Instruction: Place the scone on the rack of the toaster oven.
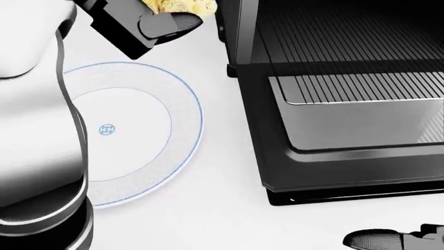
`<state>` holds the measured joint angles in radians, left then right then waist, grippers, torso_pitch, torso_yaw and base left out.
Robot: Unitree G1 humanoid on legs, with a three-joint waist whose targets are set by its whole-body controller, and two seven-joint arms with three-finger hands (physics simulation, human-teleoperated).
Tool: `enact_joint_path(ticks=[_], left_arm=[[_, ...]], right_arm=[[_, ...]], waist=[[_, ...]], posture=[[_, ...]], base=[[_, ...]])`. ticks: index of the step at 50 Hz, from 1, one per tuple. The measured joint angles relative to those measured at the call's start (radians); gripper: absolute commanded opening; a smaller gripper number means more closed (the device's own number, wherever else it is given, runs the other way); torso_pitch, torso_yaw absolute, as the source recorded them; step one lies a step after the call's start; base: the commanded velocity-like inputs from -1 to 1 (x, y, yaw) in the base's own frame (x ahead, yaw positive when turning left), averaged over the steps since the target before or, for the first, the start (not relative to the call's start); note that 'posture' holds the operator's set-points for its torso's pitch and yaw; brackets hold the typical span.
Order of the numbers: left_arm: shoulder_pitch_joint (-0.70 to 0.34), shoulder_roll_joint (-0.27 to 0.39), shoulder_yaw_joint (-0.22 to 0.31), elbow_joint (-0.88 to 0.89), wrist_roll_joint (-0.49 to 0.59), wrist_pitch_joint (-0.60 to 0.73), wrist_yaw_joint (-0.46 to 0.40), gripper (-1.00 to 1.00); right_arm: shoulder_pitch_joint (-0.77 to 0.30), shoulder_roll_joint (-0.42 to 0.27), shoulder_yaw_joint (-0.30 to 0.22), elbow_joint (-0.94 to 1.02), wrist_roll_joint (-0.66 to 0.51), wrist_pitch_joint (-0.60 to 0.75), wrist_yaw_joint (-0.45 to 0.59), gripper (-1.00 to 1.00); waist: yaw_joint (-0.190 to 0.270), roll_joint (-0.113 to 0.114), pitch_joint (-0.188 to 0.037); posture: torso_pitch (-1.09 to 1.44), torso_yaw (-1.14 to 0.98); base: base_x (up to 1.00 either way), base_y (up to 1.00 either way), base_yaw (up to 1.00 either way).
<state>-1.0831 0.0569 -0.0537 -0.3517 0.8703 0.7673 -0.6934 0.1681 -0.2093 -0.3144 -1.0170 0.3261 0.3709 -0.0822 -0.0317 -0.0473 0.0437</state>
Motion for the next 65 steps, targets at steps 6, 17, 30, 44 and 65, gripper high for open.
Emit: enact_joint_path(ticks=[6, 17, 30, 44, 65], left_arm=[[-0.019, -0.028, -0.014, 0.014, 0.021, -0.013, -0.015, -1.00], [-0.027, -0.074, -0.028, 0.049, 0.035, -0.040, -0.017, -1.00], [-0.024, -0.125, -0.042, 0.150, -0.004, -0.106, 0.050, -1.00], [-0.012, -0.151, -0.054, 0.215, -0.034, -0.158, 0.106, -1.00], [-0.008, -0.161, -0.046, 0.351, -0.083, -0.208, 0.180, -1.00]], right_arm=[[0.012, 0.022, -0.012, 0.001, -0.014, -0.007, 0.025, 1.00], [0.051, -0.037, -0.033, 0.000, 0.037, -0.037, -0.011, 1.00], [0.065, -0.041, -0.026, 0.000, 0.046, -0.055, -0.026, 1.00], [0.069, 0.005, -0.038, 0.000, 0.018, -0.052, 0.014, 1.00], [0.058, 0.029, -0.030, -0.002, -0.010, -0.041, 0.030, 1.00]], waist=[[-0.022, 0.002, -0.003], [-0.071, 0.006, -0.009], [-0.152, -0.001, -0.020], [-0.257, -0.012, -0.037], [-0.348, -0.018, -0.056]], posture=[[0.00, -0.13], [0.00, -0.18], [0.00, -0.25], [0.00, -0.32], [0.00, -0.34]], base=[[0.00, 0.00, 0.00], [0.00, 0.00, 0.00], [0.00, 0.00, 0.00], [0.00, 0.00, 0.00], [0.00, 0.00, 0.00]])
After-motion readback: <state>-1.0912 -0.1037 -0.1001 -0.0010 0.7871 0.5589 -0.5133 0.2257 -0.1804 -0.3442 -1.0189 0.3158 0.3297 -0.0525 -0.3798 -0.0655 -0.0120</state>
